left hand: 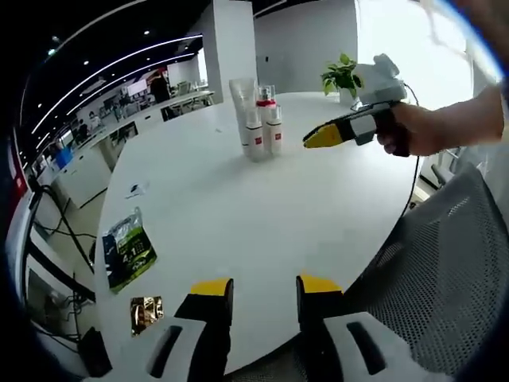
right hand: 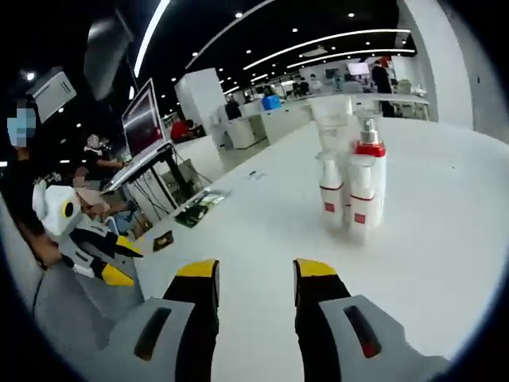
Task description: Arrange the skincare products in the storage area until every visible bottle or jar stands upright without overlapping.
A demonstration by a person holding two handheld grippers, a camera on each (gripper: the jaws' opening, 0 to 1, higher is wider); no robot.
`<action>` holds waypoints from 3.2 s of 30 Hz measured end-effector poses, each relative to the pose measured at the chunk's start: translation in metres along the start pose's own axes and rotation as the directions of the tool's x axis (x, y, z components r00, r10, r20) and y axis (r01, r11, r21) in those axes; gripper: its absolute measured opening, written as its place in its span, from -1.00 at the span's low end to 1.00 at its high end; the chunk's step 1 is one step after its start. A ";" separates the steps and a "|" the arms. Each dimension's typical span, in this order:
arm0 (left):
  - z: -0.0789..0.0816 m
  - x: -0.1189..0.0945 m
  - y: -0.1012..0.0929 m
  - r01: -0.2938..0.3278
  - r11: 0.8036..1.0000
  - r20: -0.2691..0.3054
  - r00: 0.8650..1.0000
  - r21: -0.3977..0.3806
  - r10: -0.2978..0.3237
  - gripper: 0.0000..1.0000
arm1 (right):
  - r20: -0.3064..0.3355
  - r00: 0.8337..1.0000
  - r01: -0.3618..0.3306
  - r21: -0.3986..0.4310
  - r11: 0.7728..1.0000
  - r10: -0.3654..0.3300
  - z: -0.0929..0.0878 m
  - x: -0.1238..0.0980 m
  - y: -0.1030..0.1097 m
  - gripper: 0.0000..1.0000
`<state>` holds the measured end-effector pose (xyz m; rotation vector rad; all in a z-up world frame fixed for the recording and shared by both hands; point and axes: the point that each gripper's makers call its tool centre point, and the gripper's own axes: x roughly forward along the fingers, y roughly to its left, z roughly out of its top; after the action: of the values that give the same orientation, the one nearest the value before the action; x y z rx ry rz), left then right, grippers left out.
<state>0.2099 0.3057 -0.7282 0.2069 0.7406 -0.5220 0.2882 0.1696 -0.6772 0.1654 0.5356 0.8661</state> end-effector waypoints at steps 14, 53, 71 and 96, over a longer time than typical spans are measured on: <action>0.027 -0.013 0.013 -0.015 0.989 0.083 0.996 -0.150 0.027 -0.25 | -0.081 0.996 0.012 -0.225 0.974 -0.031 -0.024 -0.034 0.067 0.03; 0.005 0.110 0.234 -0.353 0.863 -0.122 0.935 -0.361 0.332 0.87 | -0.310 0.895 0.125 -0.518 0.846 -0.322 -0.083 -0.029 0.030 0.04; -0.001 0.097 0.236 -0.372 0.833 -0.128 0.928 -0.410 0.351 0.19 | -0.348 0.879 0.104 -0.529 0.842 -0.327 -0.092 -0.030 0.028 -0.06; 0.073 0.074 0.177 -0.039 0.850 0.155 0.978 -0.525 0.140 -0.93 | -0.331 0.898 0.072 -0.541 0.838 -0.291 -0.087 -0.028 0.037 -0.12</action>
<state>0.3911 0.4024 -0.7265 -0.3130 0.6578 -0.2302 0.2036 0.1657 -0.7278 -0.5698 0.6687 0.8256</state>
